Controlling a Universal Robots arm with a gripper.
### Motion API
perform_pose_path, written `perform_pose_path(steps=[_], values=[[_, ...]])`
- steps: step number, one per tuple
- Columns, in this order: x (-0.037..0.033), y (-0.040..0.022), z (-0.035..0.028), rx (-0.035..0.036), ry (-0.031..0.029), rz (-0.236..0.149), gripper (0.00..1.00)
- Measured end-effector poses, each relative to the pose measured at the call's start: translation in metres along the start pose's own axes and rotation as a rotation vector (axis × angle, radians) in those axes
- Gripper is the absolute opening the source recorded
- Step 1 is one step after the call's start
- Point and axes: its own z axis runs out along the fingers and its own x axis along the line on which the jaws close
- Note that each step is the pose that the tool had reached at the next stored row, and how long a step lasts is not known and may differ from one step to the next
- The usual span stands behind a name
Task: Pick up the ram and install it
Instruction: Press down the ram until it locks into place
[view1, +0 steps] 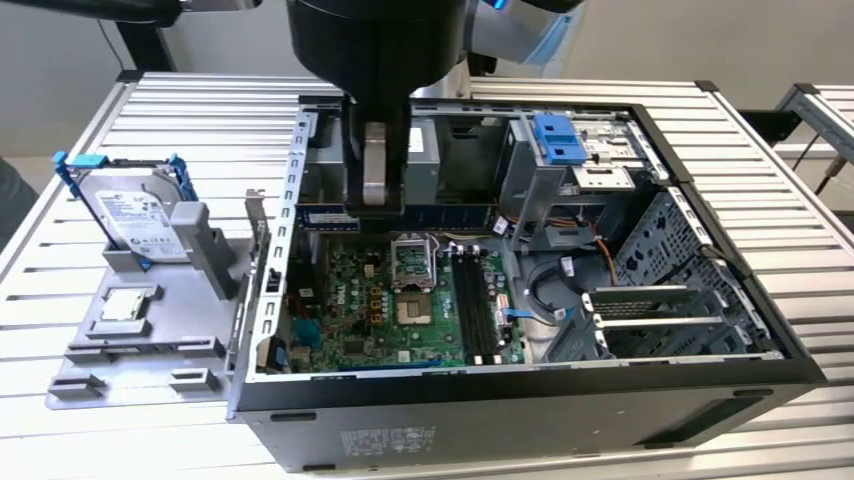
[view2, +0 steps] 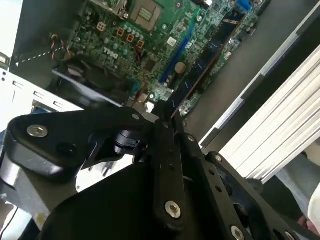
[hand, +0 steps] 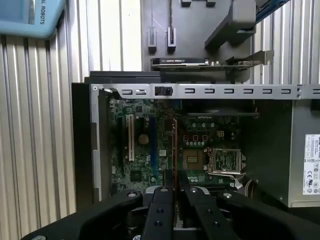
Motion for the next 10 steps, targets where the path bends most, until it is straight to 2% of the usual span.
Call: perform_pose_path(steps=[10], values=[[-0.0047,-0.0458,-0.0002,0.0,0.0,0.0,0.0]])
